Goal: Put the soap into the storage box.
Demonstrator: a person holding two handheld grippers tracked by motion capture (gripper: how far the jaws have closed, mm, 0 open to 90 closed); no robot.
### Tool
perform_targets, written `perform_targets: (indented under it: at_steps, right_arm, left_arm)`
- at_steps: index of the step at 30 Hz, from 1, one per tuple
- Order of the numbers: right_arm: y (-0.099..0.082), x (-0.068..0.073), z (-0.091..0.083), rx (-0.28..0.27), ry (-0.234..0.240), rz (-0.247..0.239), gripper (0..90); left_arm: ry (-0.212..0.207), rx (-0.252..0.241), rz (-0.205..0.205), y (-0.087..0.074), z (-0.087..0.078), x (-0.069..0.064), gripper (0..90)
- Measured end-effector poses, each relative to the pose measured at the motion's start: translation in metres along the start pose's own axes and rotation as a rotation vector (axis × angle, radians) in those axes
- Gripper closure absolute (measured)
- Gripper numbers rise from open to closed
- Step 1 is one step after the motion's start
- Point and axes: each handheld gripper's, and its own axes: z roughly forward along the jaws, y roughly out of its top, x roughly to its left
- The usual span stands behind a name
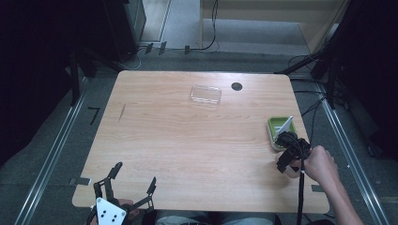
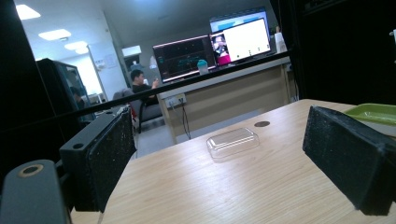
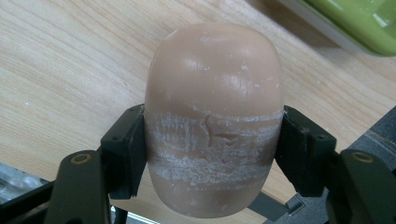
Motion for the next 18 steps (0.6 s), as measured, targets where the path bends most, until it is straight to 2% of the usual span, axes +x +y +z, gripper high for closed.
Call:
perform_targets:
  at_steps: [13, 18]
  right_arm:
    - [0.0064, -0.0026, -0.0054, 0.015, 0.003, 0.003, 33.5]
    - [0.0081, -0.0075, -0.0092, 0.007, 0.006, 0.022, 33.5]
  left_arm:
    - [0.000, -0.001, 0.000, -0.0001, 0.0000, 0.0002, 9.9]
    - [0.000, -0.002, -0.002, -0.0002, 0.0000, 0.0003, 9.9]
